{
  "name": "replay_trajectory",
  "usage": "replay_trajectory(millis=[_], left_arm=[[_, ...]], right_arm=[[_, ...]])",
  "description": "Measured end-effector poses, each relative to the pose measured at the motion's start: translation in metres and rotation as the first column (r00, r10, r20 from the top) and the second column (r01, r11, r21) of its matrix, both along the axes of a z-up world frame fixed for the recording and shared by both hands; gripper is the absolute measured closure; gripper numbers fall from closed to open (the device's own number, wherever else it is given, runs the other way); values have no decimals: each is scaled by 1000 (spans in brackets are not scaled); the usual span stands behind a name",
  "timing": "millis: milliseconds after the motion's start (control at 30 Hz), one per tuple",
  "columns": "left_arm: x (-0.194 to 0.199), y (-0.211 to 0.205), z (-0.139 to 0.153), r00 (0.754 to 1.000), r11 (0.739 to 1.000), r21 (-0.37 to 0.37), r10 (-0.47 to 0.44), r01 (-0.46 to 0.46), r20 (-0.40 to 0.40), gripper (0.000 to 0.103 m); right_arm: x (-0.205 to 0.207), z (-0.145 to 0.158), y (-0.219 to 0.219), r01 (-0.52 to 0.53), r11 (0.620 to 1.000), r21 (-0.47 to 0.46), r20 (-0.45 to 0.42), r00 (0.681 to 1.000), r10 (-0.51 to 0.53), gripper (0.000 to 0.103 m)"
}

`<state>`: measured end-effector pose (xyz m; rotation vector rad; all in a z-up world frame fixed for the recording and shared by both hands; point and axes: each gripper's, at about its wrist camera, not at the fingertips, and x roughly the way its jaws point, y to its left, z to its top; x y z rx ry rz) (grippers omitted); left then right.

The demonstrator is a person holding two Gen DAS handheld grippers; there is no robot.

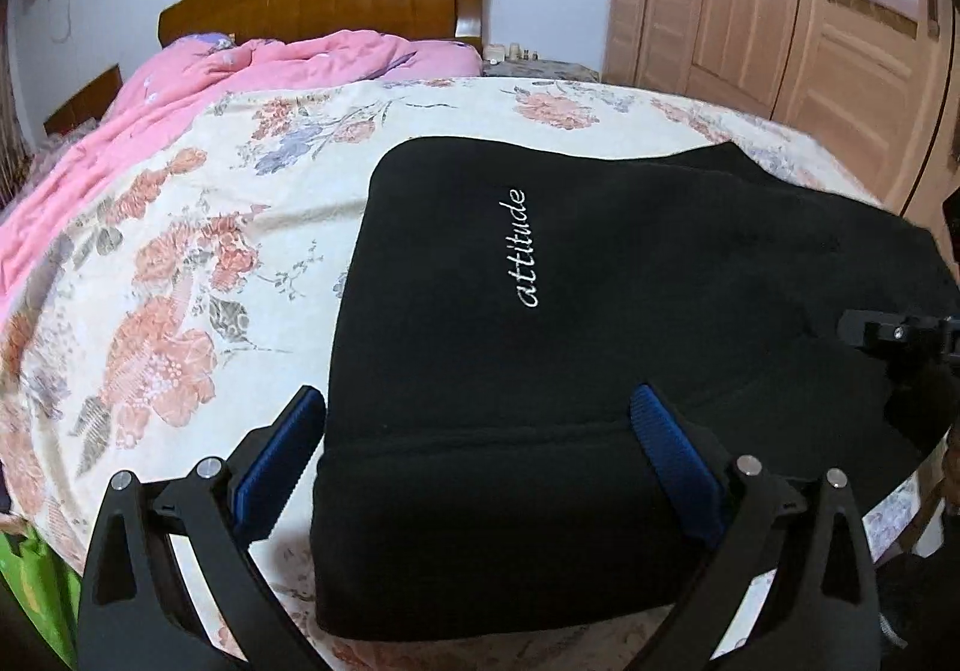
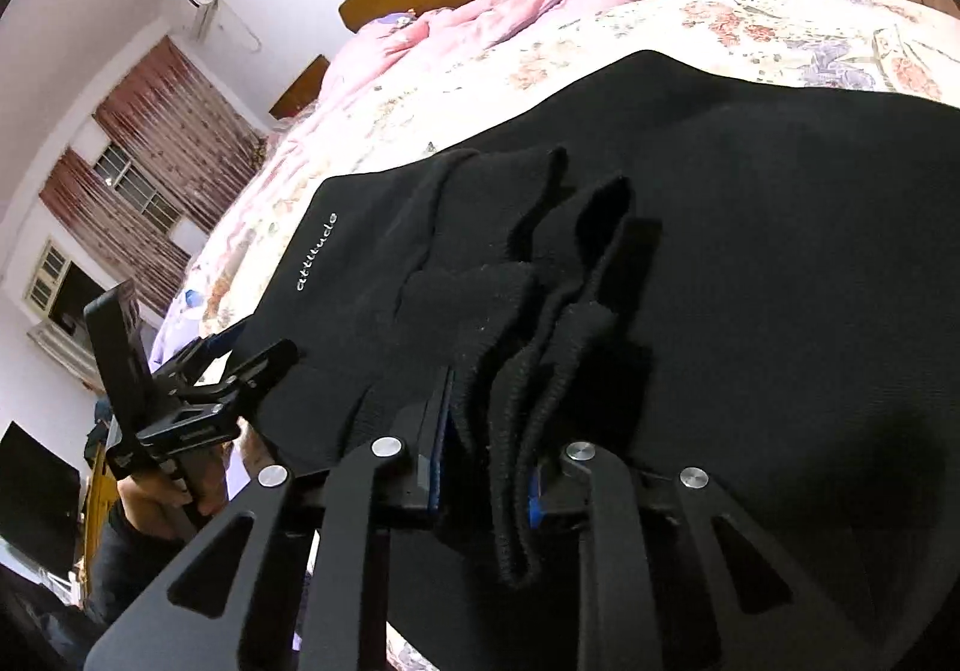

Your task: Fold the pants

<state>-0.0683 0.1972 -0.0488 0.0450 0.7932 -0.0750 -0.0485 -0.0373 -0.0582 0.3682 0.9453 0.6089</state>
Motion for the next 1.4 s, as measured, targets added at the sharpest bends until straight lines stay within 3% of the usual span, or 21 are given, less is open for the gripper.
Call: replay_trajectory(millis=[67,100,133,200,300,400,533,600,667,800,900,1000,1167,1300,1400], left_arm=[[0,-5,5,1000,999,39,-7,7,-8,1],[0,-6,9,1000,998,57,-10,10,-9,2],[-1,-9,18,1000,997,82,-8,8,7,2],[-3,-11,34,999,997,73,-24,20,43,2],[8,-11,61,994,999,6,-52,52,91,2],[46,-15,68,997,999,4,-41,41,62,2],[109,-16,41,997,998,-63,-10,6,-70,2],[121,-15,29,996,995,-102,-1,-9,-91,2],[127,-16,11,992,996,-87,8,-19,-128,2],[122,-13,13,993,995,-100,2,-14,-120,2],[114,-2,26,996,980,-201,-33,16,-86,2],[113,19,37,998,959,-282,-9,-11,-69,2],[134,20,36,993,962,-273,-42,11,-111,2],[153,5,22,993,992,-126,-42,28,-114,2],[161,3,14,991,996,-88,-5,-7,-135,2]], right_arm=[[8,-2,-4,19,1000,-23,4,1000,-19,80],[8,-1,-7,21,999,-29,-2,1000,-21,67],[7,0,-8,26,998,-52,-2,1000,-26,45],[1,12,-13,69,990,-120,61,996,-62,28],[-7,37,-9,89,975,-204,225,973,-42,28],[-5,48,17,20,963,-267,301,951,64,28],[-6,40,49,-98,930,-354,300,930,212,28],[-6,24,60,-137,904,-406,252,933,255,28],[-3,14,54,-139,919,-369,226,946,234,27],[5,14,52,-154,932,-329,202,952,229,26],[3,13,55,-153,931,-331,211,950,231,26],[2,14,52,-157,935,-319,212,949,231,25],[0,13,50,-157,936,-314,218,948,232,25],[0,13,50,-156,937,-312,219,948,231,25],[-1,12,49,-155,938,-310,221,948,229,25]])
